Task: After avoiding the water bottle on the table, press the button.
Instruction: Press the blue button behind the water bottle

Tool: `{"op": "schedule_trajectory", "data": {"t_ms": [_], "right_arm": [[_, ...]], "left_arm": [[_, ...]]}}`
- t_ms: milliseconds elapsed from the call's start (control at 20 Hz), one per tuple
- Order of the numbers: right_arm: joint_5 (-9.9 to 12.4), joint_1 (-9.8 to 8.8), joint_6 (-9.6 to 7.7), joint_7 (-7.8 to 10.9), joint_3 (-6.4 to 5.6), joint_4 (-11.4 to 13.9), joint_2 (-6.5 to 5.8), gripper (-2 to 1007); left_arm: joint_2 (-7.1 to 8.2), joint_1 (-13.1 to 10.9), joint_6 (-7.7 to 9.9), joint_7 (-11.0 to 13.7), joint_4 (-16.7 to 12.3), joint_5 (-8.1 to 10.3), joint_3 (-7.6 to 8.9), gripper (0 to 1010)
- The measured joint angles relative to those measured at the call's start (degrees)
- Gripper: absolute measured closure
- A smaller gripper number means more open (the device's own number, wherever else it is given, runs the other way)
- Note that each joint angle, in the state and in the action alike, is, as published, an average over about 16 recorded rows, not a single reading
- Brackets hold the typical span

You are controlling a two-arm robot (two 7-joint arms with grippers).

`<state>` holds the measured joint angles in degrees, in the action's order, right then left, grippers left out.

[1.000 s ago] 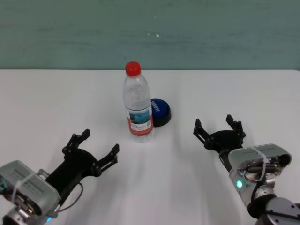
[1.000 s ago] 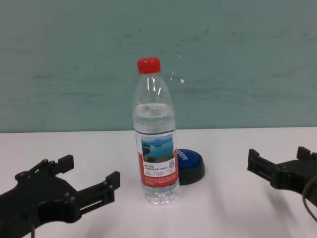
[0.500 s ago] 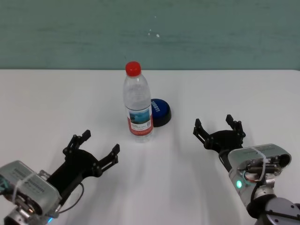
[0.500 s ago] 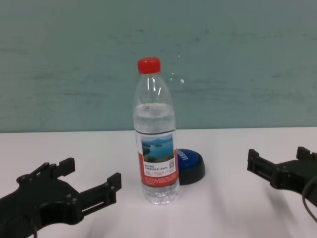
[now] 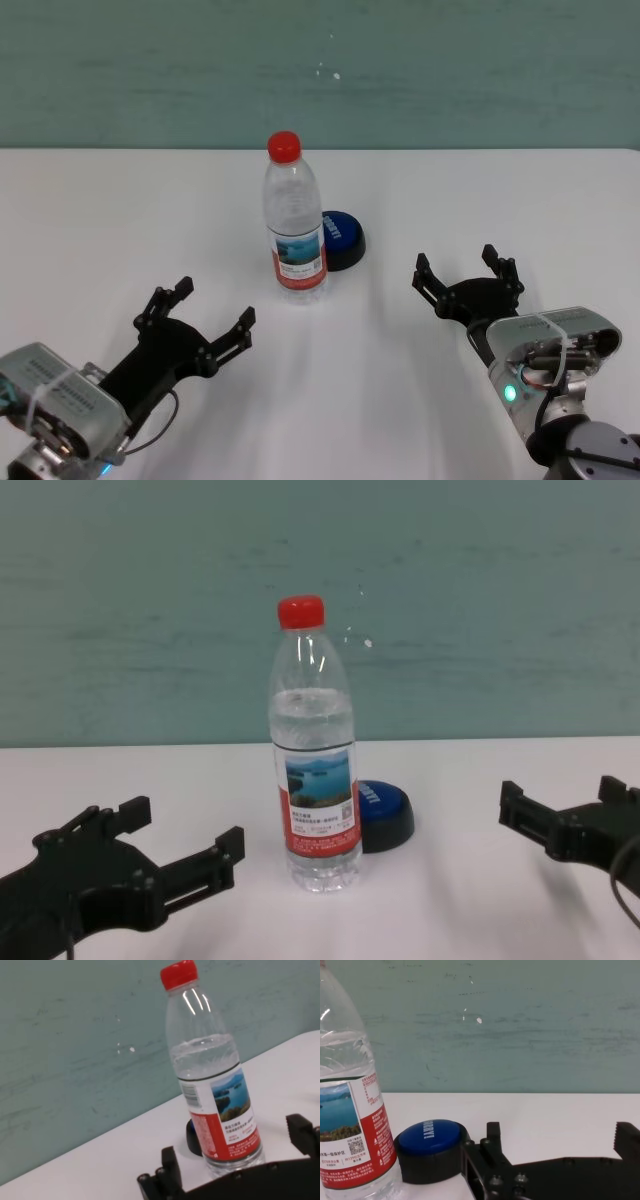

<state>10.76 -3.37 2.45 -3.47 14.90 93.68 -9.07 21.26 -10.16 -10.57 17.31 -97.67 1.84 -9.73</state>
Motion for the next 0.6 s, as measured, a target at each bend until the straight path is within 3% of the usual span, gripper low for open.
{"op": "schedule_trajectory", "data": {"t_ms": [600], "right_arm": [[0.0, 0.0, 0.0, 0.0, 0.0, 0.0, 0.0, 1]], "left_arm": [[1.94, 1.41, -1.28, 1.05, 1.27, 0.3, 0.65, 10]]}}
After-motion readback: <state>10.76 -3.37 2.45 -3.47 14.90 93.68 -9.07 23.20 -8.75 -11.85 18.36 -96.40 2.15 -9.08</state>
